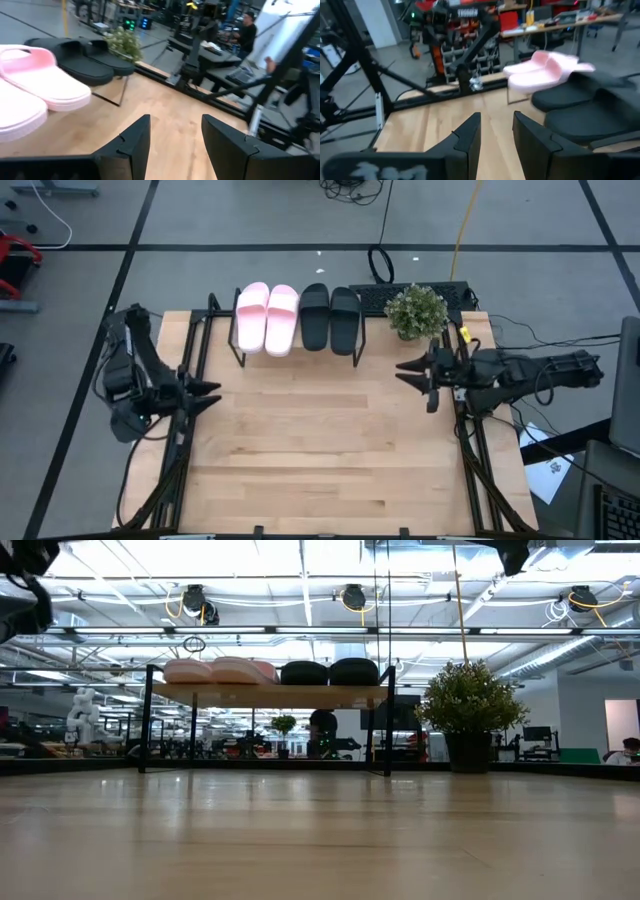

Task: Pick and place slides into the shelf
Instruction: Return to Home Position

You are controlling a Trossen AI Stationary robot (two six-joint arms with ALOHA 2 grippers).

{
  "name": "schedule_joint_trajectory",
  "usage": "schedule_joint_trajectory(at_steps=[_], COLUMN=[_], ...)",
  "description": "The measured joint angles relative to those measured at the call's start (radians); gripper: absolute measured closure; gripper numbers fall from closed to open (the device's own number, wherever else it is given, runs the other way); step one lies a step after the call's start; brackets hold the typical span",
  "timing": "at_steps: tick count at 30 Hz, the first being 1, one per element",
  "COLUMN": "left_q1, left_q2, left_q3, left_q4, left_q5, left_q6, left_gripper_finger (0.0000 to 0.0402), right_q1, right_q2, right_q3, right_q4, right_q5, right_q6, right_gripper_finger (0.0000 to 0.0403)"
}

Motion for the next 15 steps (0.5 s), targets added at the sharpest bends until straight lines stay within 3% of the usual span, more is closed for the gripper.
schedule_joint_trajectory(at_steps=[3, 7, 11, 15], left_q1=[0.071, 0.181, 0.322, 0.486], left_q2=[-0.023, -0.06, -0.112, -0.198], left_q3=[-0.049, -0.13, -0.187, -0.205], left_q4=[0.104, 0.298, 0.528, 0.619], left_q5=[0.031, 0.15, 0.329, 0.523], left_q6=[0.086, 0.252, 0.541, 0.788], left_gripper_finger=[0.0227, 0.0227, 0.0227, 0.0227], right_q1=[-0.026, -0.051, -0.057, -0.057], right_q2=[-0.029, -0.051, -0.062, -0.069], right_q3=[0.0, 0.0, 0.0, 0.0], right_q4=[-0.001, -0.024, -0.043, -0.079], right_q5=[-0.014, -0.02, -0.033, -0.096], right_q6=[-0.03, -0.043, -0.042, -0.031], right_gripper_finger=[0.0298, 0.0298, 0.0298, 0.0298])
